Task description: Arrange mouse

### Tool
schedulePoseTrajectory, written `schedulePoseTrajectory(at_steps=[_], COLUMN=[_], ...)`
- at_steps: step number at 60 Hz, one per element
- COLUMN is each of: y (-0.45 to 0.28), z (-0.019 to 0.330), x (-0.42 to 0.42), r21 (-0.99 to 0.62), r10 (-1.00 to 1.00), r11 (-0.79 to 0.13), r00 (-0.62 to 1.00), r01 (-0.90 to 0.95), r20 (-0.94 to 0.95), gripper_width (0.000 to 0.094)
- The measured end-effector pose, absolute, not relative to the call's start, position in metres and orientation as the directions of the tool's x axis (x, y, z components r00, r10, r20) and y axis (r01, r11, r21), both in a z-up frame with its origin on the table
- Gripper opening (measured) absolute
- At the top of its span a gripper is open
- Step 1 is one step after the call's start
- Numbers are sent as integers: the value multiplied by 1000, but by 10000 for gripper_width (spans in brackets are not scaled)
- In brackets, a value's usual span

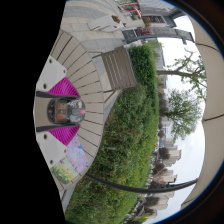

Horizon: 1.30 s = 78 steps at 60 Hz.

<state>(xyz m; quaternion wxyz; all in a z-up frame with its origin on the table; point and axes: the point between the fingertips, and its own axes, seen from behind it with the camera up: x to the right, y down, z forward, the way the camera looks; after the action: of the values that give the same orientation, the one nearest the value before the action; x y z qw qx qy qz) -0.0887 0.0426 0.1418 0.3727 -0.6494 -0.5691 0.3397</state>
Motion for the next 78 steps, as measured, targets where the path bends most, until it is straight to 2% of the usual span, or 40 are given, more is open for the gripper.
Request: schedulePoseTrajectory(at_steps=[5, 7, 15, 21, 26, 30, 32, 34, 36, 41, 52, 61, 67, 70, 74, 78], y=[116, 136, 212, 236, 250, 254, 256, 259, 264, 265, 270, 280, 285, 283, 274, 271], z=[139, 127, 61, 9, -14, -14, -14, -8, 3, 38, 152, 217, 241, 249, 251, 251], x=[-109, -117, -128, -128, -122, -117, -111, -105, -95, -64, 38, 117, 148, 163, 169, 177], r21=[-867, -859, -814, -773, -750, -755, -740, -733, -730, -727, -740, -757, -775, -777, -777, -773], r10=[987, 987, 988, 991, 990, 990, 988, 985, 983, 982, 991, 991, 990, 989, 988, 990], r11=[-47, -58, -82, -101, -103, -104, -119, -136, -148, -155, -101, -82, -56, -77, -115, -105], r00=[155, 161, 157, 136, 141, 139, 152, 171, 183, 183, 137, 136, 136, 148, 155, 143], r01=[496, 509, 575, 626, 653, 648, 662, 666, 668, 669, 665, 648, 630, 625, 618, 626], r20=[35, 29, 12, -19, -13, -17, -23, -27, -31, -40, -12, 9, 39, 21, -23, -19], gripper_width=[389, 388, 388, 391, 446, 515, 665, 872, 822, 847, 847, 849, 848, 848, 849, 847])
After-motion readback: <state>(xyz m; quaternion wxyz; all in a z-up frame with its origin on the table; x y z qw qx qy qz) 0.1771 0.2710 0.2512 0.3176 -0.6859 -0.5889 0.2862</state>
